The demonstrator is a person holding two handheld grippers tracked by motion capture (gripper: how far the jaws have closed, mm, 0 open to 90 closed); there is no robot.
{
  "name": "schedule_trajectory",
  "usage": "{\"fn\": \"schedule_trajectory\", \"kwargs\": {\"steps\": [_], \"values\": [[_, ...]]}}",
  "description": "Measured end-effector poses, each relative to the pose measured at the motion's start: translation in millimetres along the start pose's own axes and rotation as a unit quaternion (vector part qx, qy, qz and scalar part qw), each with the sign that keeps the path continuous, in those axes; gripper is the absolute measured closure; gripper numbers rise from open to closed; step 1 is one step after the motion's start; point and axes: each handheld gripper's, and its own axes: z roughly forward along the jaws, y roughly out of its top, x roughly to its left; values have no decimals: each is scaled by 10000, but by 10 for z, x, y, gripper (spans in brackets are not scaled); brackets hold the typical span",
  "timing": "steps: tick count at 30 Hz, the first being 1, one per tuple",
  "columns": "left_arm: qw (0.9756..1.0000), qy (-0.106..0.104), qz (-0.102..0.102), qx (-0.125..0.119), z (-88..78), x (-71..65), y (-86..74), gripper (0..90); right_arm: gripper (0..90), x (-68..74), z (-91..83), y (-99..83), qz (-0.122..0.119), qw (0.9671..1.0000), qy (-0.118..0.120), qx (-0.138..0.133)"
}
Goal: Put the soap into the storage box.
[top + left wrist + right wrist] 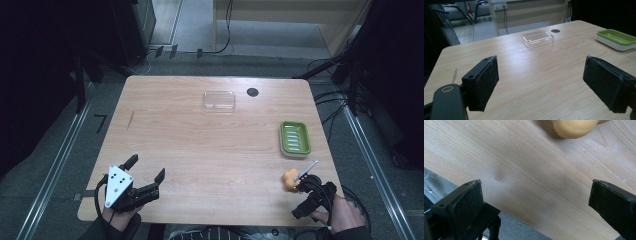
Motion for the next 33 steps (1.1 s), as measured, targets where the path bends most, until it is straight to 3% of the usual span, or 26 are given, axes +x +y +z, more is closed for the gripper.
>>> {"fn": "schedule_trajectory", "kwargs": {"steps": [7,10,16,22,33], "values": [[10000,6,-26,-14,5,2,2,137,0,13,-25,-9,-81,9999,-37,-124],[9999,-60,103,17,19,-19,5,137,0,22,-44,-6,-180,9994,-74,-280],[10000,-16,5,6,20,-7,4,137,0,34,-58,33,-360,9980,-90,-506],[10000,-25,32,16,25,-5,5,137,0,29,-50,89,-464,9975,13,-538],[10000,-39,35,15,27,-6,6,137,0,-52,-13,240,-540,9968,-73,-577]]}}
